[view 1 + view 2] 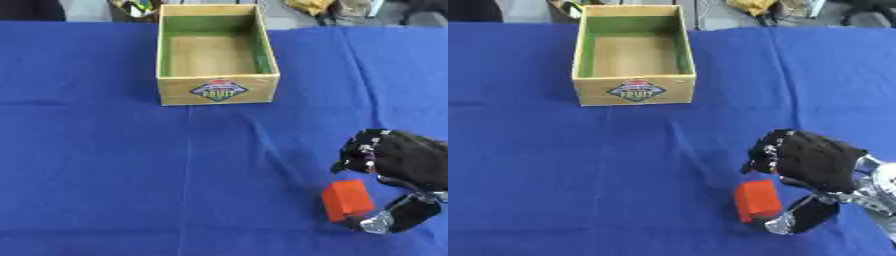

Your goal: Pick up objects on the table and place them in the box.

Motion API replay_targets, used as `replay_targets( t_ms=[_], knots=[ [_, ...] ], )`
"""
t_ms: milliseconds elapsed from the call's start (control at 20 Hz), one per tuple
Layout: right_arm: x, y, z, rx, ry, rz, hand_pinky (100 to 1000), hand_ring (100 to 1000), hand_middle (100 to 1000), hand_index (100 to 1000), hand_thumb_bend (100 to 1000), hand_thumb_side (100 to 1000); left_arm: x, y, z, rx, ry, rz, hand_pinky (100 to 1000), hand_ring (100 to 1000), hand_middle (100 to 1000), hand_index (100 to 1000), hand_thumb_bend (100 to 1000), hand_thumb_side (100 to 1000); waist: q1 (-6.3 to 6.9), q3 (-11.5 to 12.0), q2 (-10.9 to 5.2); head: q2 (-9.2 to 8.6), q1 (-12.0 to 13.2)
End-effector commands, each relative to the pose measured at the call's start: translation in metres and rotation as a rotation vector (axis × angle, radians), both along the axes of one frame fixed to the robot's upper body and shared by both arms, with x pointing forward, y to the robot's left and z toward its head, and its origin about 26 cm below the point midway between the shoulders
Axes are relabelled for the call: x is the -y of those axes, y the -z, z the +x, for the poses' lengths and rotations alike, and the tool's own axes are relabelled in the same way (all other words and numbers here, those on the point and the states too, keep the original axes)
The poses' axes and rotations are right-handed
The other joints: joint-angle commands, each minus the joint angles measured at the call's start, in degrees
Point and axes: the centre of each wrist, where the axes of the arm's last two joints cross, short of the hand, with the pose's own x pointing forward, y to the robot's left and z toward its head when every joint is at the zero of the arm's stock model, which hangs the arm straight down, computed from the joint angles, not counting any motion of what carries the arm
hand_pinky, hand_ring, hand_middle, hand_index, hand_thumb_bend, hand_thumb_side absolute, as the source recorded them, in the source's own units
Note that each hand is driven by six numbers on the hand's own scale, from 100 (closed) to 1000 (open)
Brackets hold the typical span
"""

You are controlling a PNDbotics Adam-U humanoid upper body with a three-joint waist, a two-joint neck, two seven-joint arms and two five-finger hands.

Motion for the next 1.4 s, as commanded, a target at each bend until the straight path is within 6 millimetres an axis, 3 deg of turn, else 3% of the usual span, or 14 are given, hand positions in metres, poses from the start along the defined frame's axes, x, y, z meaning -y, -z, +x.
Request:
replay_targets(
  t_ms=[50,800,1400],
  knots=[
    [0.0041,-0.0096,-0.0008,0.011,0.006,-0.031,675,694,562,751,434,746,0.0008,-0.0067,-0.0011,0.017,0.008,0.024,100,143,169,411,100,1000,0.23,0.0,-0.70,-0.64,-0.2],
    [0.0048,-0.0085,-0.0016,-0.032,0.034,-0.077,677,704,572,756,364,704,0.0013,-0.0056,-0.0014,0.016,0.010,0.025,100,144,171,411,100,1000,0.46,0.1,-0.50,-0.92,-0.3],
    [0.0034,-0.0083,-0.0012,-0.049,0.034,-0.064,668,691,521,713,384,662,0.0017,-0.0052,-0.0014,0.015,0.012,0.026,100,144,172,411,100,1000,0.52,0.2,-0.29,-0.94,-0.5]
  ],
)
